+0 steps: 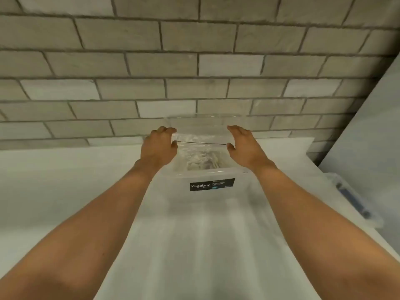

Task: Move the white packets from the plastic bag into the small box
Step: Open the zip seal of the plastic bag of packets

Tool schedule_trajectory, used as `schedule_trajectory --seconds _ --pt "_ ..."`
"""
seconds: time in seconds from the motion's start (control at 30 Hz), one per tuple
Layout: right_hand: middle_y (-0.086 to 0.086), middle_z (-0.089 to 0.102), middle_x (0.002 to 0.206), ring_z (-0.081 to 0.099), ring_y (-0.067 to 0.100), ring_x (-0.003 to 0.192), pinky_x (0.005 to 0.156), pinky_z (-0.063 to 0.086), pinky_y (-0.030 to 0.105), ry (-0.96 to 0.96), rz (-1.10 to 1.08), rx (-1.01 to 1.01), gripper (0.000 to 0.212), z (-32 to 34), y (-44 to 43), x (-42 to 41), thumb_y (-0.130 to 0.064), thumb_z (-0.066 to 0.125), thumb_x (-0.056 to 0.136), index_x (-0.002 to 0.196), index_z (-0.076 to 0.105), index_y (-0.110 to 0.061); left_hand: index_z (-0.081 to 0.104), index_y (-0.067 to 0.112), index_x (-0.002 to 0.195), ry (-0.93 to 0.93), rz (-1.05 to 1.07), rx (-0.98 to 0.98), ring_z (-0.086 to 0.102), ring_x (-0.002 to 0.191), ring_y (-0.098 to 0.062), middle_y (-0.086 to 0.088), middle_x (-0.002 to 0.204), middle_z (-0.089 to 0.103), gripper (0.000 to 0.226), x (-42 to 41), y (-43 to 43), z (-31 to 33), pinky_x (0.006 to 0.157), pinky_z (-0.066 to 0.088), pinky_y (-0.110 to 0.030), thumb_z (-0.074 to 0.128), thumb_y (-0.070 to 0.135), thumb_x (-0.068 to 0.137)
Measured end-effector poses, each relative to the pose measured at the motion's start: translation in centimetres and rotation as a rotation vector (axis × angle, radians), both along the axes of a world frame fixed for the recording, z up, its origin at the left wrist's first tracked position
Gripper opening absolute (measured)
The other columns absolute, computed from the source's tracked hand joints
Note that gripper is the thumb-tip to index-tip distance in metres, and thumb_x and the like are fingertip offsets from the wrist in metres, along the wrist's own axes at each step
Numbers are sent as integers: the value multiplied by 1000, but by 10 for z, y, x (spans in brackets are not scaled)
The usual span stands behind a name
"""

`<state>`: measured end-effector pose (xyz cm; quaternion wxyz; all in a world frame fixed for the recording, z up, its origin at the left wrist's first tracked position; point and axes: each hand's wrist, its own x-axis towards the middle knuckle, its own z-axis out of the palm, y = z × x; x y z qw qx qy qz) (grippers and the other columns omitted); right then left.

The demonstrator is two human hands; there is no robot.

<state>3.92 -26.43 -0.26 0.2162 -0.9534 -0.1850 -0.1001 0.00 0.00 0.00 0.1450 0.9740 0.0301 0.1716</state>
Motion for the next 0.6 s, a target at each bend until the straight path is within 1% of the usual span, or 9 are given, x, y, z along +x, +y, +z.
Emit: schedule_trajectory --seconds 0.07,0.13,0.2,0.3,0.33,0.4,0.47,0.5,0.6 --pt "8 24 165 20 27 151 119 31 39 41 -57 -88 66 -6 9 16 -7 50 99 159 23 -14 47 20 145 46 -27 118 54 119 -34 -8 140 54 48 19 5 -5 94 47 -44 52 19 98" --pt "9 17 167 17 30 152 118 33 42 105 -102 -177 72 -13 14 28 0 49 96 160 19 -13 44 19 146 82 -62 233 52 120 -34 -8 141 54 50 37 6 -14 97 45 -46 50 15 97" --pt "10 19 166 24 33 148 114 39 47 136 -126 -270 75 -20 17 39 1 52 94 160 19 -13 47 16 143 97 -78 334 49 121 -33 -8 137 56 48 53 8 -20 98 43 -44 50 12 95" --pt "10 43 152 46 34 132 100 49 49 174 -143 -391 64 -27 20 49 -13 56 98 156 29 -17 60 16 125 81 -54 456 49 114 -29 -6 118 63 34 65 10 -24 92 41 -37 55 14 92" --pt "10 51 143 51 33 127 96 50 46 182 -146 -436 55 -28 21 50 -17 56 99 151 38 -19 64 16 118 81 -57 487 51 110 -28 -5 112 64 27 67 10 -25 89 40 -35 57 14 91" --pt "9 62 125 56 30 118 85 52 40 154 -149 -499 36 -30 23 51 -13 54 99 133 57 -22 70 18 105 74 -72 508 54 101 -26 -4 101 65 19 67 11 -27 83 40 -34 57 14 91" --pt "8 67 107 57 29 108 71 47 35 42 -161 -512 30 -27 20 51 -4 52 94 114 66 -22 72 18 102 53 -79 450 56 94 -27 -6 97 66 21 63 13 -26 79 42 -36 53 16 94" --pt "7 68 101 57 30 103 68 44 34 -24 -170 -496 29 -23 16 49 -2 52 93 109 67 -21 71 17 105 51 -85 376 57 92 -28 -8 99 66 22 60 14 -22 77 44 -37 50 19 97" --pt "9 72 98 58 36 94 73 50 38 -156 -164 -364 28 -1 -1 41 -7 51 96 111 70 -22 69 15 109 69 -137 37 62 100 -34 -14 110 67 23 48 19 -1 81 48 -35 51 24 99"
